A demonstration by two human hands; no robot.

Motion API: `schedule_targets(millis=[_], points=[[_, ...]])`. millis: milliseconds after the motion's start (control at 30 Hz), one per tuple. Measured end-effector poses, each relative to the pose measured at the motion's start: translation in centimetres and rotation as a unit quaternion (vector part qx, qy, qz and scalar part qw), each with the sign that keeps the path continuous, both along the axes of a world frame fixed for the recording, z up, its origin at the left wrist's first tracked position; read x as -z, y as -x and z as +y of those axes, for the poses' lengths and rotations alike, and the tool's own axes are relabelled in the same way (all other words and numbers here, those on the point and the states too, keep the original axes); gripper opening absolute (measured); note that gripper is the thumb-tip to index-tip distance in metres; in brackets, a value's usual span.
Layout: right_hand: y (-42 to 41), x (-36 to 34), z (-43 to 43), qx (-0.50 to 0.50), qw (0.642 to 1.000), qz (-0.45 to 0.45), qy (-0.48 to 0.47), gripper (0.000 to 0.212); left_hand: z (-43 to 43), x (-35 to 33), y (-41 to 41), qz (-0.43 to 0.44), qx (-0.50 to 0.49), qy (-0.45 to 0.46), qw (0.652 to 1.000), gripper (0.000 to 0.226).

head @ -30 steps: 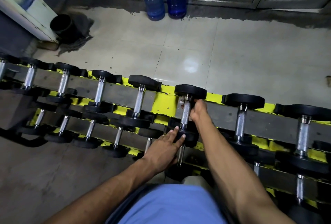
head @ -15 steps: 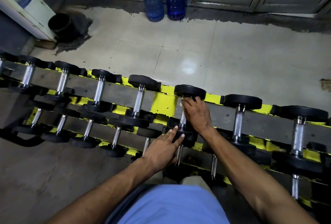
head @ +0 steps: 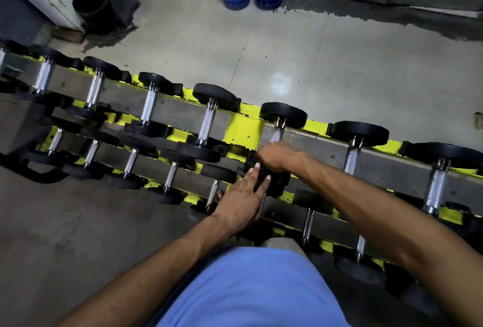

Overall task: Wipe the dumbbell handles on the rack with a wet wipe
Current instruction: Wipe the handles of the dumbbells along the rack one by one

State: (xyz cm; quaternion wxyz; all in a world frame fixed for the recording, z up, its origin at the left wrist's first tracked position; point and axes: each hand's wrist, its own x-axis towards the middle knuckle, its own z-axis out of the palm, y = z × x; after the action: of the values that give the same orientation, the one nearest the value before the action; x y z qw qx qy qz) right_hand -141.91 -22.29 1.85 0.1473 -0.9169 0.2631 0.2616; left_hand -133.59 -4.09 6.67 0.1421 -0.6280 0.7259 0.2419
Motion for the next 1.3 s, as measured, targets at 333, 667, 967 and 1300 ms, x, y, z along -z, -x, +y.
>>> schedule_targets(millis=[333, 667, 967, 1300], points=[[2.6, -0.8, 0.5, 0.030, 0.991, -0.130, -0.001, 0.013, 0.7, 1.5, -0.1, 0.028, -0.014, 0.020, 0.999, 0.082], [5.8, 3.6, 4.0, 0.515, 0.813, -0.234, -0.136, 0.015, 0.2, 0.2, -0.3, 0.028, -0.004, 0.000, 1.000, 0.087], [3.4, 4.4, -2.5, 0.710, 0.386, -0.352, -0.472, 0.029, -0.1, 0.1, -0.7, 0.032, 0.028, -0.017, 0.999, 0.092], [0.0, 4.3, -1.3, 0.782, 0.217, -0.506, -0.293, 0.024, -0.7, 0.0, -2.0, 0.035, 0.062, -0.015, 0.997, 0.090]])
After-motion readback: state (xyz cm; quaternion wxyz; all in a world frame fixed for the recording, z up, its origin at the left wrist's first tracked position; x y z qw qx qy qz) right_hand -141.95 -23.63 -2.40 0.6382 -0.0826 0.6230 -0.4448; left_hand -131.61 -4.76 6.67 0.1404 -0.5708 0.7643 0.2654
